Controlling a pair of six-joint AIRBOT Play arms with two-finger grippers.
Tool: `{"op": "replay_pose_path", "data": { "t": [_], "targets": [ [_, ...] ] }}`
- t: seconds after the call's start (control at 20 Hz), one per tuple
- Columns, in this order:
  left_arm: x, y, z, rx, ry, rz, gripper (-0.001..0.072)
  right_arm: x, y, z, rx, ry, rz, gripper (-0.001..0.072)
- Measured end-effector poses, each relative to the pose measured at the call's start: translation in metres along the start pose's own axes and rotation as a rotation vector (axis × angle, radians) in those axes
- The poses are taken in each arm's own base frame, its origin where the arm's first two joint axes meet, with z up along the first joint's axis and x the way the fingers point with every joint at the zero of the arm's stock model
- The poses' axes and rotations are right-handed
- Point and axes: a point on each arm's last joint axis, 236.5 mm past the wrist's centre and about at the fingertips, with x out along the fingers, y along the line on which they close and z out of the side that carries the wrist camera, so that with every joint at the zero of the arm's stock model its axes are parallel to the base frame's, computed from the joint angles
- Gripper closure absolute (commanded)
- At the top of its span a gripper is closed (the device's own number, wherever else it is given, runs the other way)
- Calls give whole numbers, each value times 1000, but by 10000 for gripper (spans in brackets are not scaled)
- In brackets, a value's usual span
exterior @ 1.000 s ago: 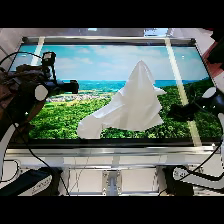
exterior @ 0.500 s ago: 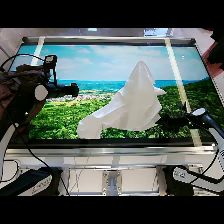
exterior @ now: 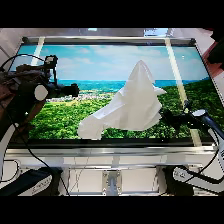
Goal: Fold the shirts.
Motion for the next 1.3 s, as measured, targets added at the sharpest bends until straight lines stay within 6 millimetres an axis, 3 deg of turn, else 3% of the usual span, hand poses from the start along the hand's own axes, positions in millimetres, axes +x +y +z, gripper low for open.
{"op": "replay_pose_path", "data": {
  "t": [0.05, 0.15, 0.2, 0.3, 0.35, 0.55, 0.75, 1.05, 1.3],
  "targets": [
    [0, 5, 1, 9, -2, 19, 30, -4, 3, 4, -12, -15, 4, 686],
    [1, 28, 1, -22, -9, 85, 121, -17, 12, 19, -61, -70, 2, 686],
    [4, 43, -3, -74, 1, 115, 122, -28, 17, 27, -101, -100, -6, 686],
    [18, 62, -28, -216, 70, 115, 122, -52, 29, 43, -180, -158, -21, 687],
    [28, 60, -46, -284, 122, 70, 121, -65, 35, 49, -219, -185, -32, 687],
    [62, 12, -103, -414, 326, -197, 119, -114, 55, 69, -323, -294, -74, 686],
    [82, -29, -130, -490, 444, -395, 119, -144, 67, 78, -361, -356, -94, 686],
    [74, -85, -157, -457, 581, -623, 123, -166, 83, 85, -374, -397, -82, 686],
    [72, -118, -198, -278, 680, -612, 123, -173, 98, 86, -358, -416, -26, 685]
  ]
}}
